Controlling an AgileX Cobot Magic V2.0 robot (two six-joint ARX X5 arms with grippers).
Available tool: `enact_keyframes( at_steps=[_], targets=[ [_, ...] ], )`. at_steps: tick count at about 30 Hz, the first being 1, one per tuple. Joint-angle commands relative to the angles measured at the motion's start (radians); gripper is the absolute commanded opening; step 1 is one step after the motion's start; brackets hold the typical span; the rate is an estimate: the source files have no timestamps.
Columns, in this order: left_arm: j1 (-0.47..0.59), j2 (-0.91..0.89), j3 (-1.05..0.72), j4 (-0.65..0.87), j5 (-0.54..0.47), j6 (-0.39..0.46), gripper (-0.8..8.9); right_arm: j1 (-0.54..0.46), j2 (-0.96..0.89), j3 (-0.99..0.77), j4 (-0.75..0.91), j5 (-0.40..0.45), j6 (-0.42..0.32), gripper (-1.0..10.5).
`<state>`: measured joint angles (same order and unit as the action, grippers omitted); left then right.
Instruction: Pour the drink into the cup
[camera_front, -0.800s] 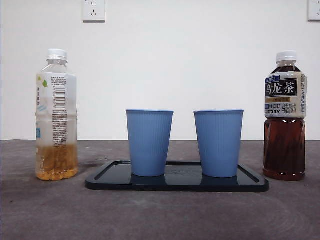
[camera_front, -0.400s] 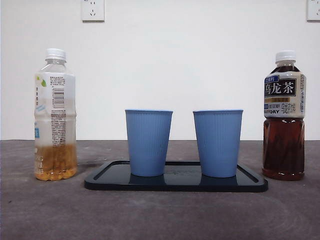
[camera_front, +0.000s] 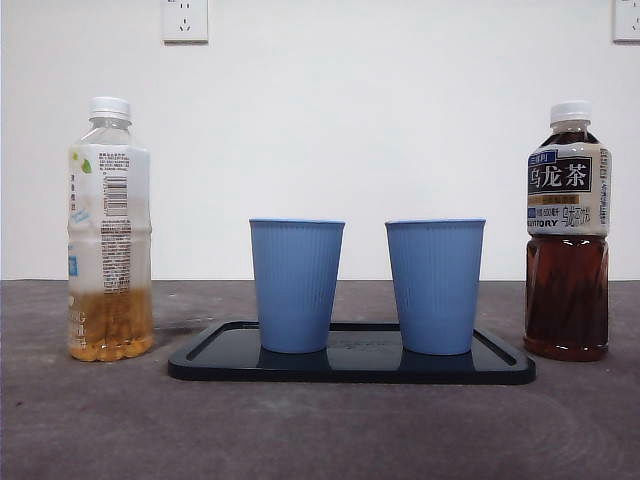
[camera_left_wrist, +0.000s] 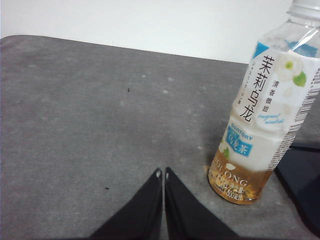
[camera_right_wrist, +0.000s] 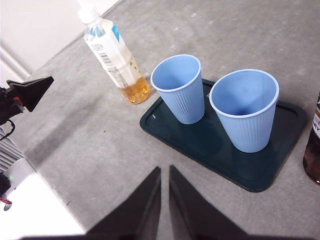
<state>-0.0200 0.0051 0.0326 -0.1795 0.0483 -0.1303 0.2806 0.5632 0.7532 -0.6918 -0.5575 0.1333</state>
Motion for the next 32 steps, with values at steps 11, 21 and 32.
enact_keyframes(
  at_steps=[11, 21, 32],
  targets=[
    [0.001, -0.002, -0.021, -0.006, -0.002, -0.006, 0.06, 0.004, 0.003, 0.013, 0.011, -0.001, -0.011, 0.2],
    [0.001, -0.002, -0.021, -0.006, -0.002, -0.006, 0.06, -0.042, -0.051, 0.013, 0.015, 0.196, -0.126, 0.2],
    [0.001, -0.002, -0.021, -0.006, -0.002, -0.006, 0.06, -0.252, -0.304, -0.289, 0.358, 0.250, -0.166, 0.2]
  ],
)
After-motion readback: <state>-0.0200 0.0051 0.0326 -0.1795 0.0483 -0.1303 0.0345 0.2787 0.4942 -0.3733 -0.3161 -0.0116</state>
